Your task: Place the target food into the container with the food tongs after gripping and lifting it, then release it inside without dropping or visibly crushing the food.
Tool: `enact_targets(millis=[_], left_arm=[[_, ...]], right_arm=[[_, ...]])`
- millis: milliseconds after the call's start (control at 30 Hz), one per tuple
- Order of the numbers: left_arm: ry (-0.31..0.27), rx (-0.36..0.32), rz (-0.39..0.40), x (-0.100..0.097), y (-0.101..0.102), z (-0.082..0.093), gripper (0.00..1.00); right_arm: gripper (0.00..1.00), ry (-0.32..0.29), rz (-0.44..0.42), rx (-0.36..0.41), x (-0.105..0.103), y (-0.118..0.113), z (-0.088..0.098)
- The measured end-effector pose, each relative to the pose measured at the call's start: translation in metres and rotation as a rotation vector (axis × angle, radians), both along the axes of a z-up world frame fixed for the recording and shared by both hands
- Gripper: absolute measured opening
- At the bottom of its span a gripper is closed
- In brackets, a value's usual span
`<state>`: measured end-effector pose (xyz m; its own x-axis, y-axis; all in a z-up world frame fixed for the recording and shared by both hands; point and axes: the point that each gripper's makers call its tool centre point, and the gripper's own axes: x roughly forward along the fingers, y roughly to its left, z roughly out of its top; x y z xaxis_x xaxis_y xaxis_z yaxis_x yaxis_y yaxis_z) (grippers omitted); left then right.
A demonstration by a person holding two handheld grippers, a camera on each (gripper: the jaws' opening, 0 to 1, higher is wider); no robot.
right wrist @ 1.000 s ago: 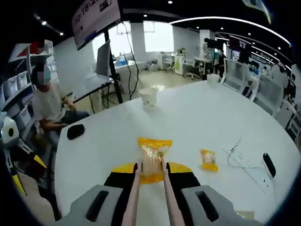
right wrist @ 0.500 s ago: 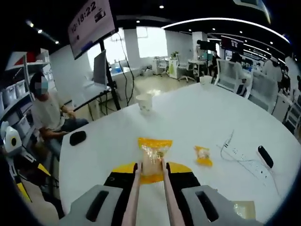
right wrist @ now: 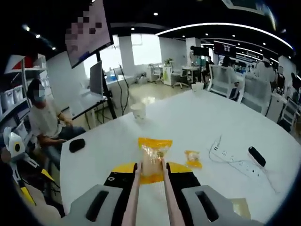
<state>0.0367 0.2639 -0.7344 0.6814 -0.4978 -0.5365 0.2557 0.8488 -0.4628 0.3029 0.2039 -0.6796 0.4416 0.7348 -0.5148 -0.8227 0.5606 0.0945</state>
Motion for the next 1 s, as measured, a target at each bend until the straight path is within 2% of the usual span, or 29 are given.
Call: enact_targets(millis=[267, 500, 1000], left_arm=[[-0.006, 0.003, -0.024, 0.002, -0.003, 0.001, 0.72], [-0.011, 0.006, -0.047, 0.005, -0.007, 0.001, 0.72], [-0.005, 0.001, -0.037, 0.002, -0.003, -0.002, 0.72]], right_arm=[[0.23, -0.018, -0.034, 0.011, 0.005, -0.019, 0.01], [0.24, -0.018, -0.082, 0.018, 0.01, -0.035, 0.01], [0.24, -0.011, -0.14, 0.039, 0.016, -0.05, 0.011]])
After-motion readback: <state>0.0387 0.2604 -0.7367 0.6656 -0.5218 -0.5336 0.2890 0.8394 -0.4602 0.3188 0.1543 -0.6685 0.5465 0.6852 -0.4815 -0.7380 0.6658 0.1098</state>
